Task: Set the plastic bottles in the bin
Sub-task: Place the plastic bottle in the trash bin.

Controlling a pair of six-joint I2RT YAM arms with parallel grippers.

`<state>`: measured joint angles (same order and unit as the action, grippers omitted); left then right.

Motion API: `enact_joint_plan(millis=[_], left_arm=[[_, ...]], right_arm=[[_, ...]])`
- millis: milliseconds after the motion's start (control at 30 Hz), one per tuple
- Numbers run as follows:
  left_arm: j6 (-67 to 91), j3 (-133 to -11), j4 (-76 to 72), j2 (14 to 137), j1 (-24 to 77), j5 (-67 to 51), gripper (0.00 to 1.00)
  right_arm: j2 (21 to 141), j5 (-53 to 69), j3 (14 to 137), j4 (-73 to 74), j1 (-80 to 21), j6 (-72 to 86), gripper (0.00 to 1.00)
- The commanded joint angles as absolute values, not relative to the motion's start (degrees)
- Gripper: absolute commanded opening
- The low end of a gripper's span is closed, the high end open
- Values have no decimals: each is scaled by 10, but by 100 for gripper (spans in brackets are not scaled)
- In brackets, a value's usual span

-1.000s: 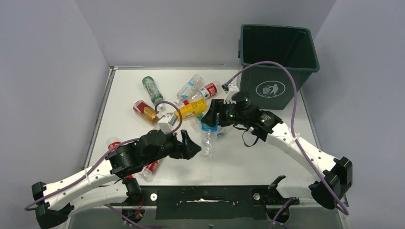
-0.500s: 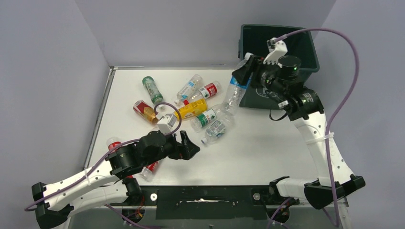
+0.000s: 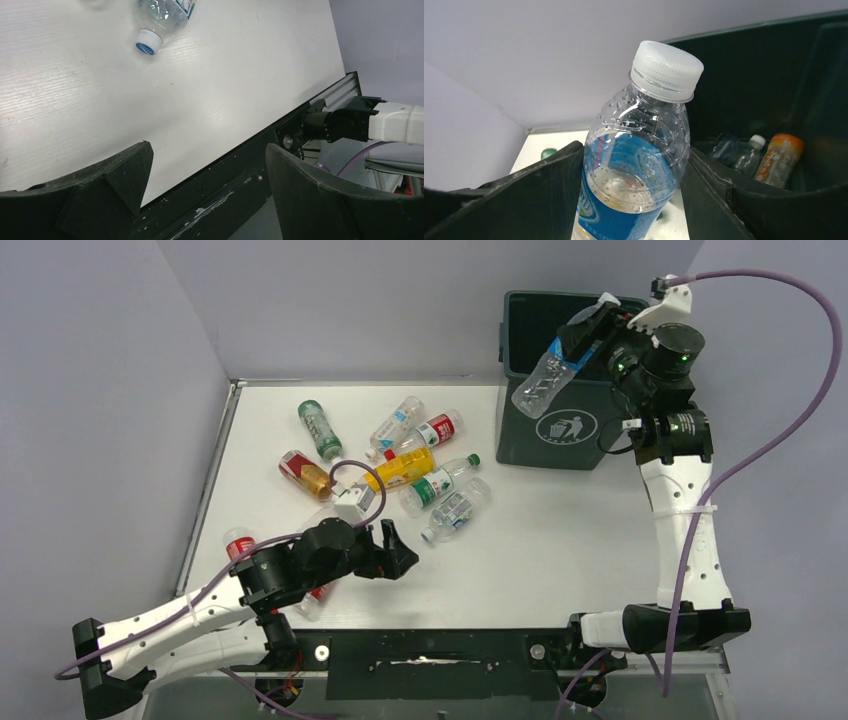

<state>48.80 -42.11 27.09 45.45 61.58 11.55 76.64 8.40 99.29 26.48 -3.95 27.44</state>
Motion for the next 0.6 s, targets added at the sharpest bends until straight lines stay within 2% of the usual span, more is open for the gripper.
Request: enact_joint_plan(millis=[0, 267, 567], left_arm=[[482, -417, 237, 448, 619, 113, 84], [479, -392, 200, 474, 619, 110, 84], [466, -387, 133, 550, 619, 98, 84]], right_arm=[[761, 76, 999, 146, -5, 287, 64], [751, 58, 940, 32, 52, 339, 65], [813, -2, 955, -18, 65, 303, 66]])
